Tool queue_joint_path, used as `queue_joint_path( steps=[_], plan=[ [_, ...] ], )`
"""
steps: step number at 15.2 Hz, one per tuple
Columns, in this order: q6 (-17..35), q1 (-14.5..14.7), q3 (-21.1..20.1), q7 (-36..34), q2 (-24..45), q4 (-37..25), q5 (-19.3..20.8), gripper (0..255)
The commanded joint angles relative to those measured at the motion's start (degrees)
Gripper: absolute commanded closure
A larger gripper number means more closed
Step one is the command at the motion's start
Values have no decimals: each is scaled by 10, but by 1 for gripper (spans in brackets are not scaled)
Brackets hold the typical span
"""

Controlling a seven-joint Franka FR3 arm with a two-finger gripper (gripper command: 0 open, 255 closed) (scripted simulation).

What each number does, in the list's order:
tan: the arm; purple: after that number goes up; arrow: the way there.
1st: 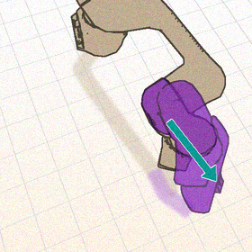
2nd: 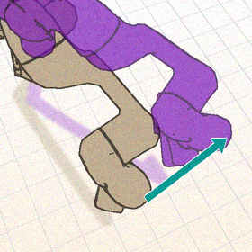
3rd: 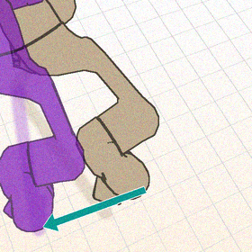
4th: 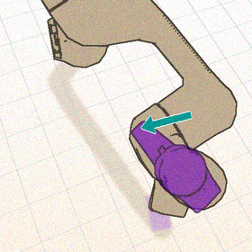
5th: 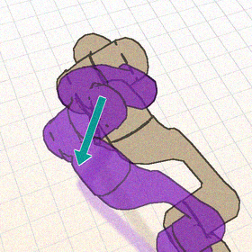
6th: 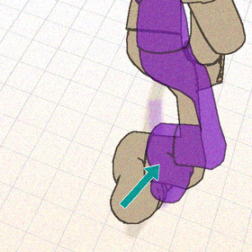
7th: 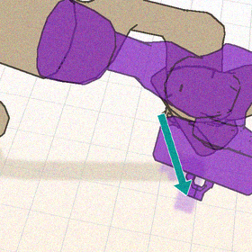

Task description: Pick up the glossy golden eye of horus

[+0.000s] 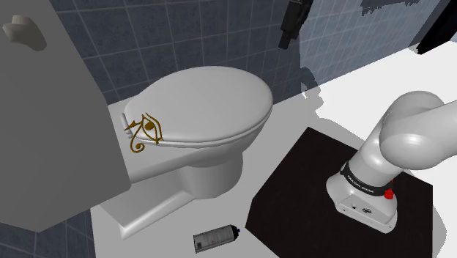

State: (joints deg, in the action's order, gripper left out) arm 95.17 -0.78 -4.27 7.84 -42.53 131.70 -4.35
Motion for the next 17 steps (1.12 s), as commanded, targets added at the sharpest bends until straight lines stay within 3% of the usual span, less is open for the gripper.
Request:
queue_joint_path(
  steps=[1,10,17],
  plan=[
    [0,0,0,0,0,0,0,0],
    [73,10,-111,-127,135,-50,-18,0],
    [113,11,-190,-236,273,-131,12,0]
  ],
)
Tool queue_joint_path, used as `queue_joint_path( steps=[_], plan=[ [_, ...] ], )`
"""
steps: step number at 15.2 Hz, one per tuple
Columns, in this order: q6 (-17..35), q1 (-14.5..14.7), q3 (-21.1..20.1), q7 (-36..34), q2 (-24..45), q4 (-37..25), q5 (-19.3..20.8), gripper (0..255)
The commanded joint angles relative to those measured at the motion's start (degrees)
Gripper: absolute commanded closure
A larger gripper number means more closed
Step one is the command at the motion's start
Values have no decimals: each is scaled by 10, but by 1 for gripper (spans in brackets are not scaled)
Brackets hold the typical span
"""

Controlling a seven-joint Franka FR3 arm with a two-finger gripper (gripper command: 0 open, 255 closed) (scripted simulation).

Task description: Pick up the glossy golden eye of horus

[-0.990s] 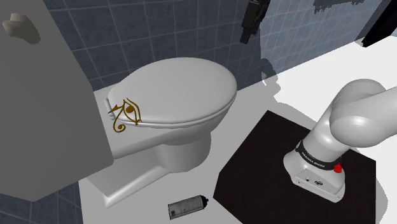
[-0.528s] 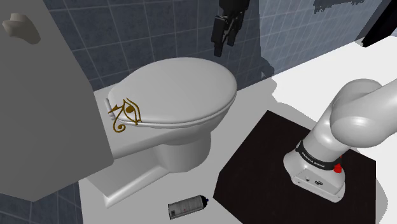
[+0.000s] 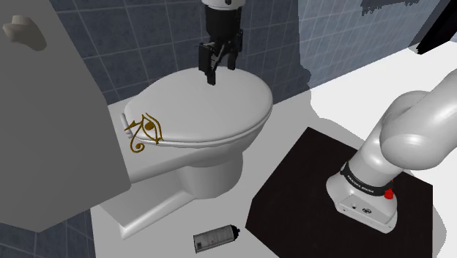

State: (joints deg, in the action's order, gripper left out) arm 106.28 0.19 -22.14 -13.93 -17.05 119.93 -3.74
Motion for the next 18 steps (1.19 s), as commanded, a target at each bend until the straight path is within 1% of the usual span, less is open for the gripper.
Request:
queue_joint_path(
  steps=[1,5,9,13,17,18],
  plan=[
    [5,2,-22,-35,41,-28,14,0],
    [12,9,-58,-105,136,-96,58,0],
    [5,32,-79,-175,240,-178,114,0],
    [-18,72,-82,-233,348,-279,170,0],
    [-56,127,-70,-273,460,-405,216,0],
    [-59,132,-69,-275,467,-414,218,0]
  ],
)
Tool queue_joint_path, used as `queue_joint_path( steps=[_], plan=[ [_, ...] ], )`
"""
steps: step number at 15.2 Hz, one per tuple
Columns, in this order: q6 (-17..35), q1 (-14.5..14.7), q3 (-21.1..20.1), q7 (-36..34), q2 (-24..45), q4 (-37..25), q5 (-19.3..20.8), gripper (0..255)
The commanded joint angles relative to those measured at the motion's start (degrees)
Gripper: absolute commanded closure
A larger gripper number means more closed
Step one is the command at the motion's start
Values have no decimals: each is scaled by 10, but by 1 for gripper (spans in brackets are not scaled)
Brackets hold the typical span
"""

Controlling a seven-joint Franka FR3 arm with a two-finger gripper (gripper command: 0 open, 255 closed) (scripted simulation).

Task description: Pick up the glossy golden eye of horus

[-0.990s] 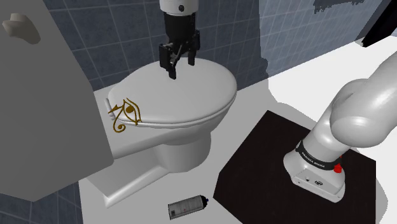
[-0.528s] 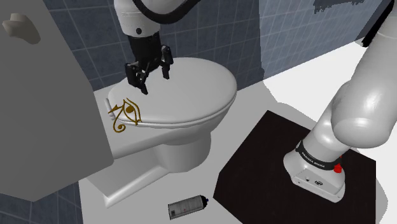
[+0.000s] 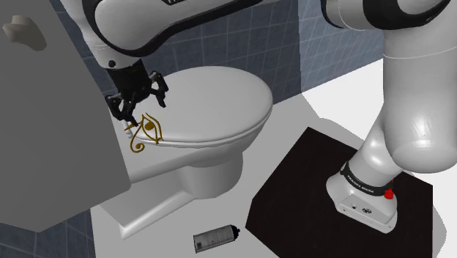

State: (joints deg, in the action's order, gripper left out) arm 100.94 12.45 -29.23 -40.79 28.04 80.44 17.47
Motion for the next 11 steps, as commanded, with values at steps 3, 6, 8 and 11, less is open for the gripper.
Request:
queue_joint_path(
  steps=[3,6,8,11],
  plan=[
    [15,7,4,-9,19,0,9,0],
    [35,6,6,-13,24,16,12,0],
    [46,6,7,-15,27,25,14,0],
    [45,6,7,-15,28,22,14,255]
  ],
)
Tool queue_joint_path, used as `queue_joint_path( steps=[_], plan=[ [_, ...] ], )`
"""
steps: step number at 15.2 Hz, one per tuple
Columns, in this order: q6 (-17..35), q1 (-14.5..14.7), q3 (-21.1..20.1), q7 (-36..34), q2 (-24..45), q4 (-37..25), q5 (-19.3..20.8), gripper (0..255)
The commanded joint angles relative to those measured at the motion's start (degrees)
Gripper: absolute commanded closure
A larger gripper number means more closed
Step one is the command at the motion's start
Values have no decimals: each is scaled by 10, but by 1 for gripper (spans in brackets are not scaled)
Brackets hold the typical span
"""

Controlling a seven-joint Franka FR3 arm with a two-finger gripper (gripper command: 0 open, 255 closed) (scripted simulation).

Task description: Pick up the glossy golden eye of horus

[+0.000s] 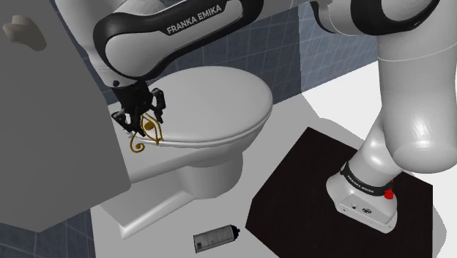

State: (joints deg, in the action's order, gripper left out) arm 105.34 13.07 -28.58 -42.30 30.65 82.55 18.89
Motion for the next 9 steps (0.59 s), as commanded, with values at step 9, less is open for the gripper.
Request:
queue_joint_path(
  steps=[9],
  plan=[
    [-5,0,-1,1,-1,-2,-2,255]
  ],
)
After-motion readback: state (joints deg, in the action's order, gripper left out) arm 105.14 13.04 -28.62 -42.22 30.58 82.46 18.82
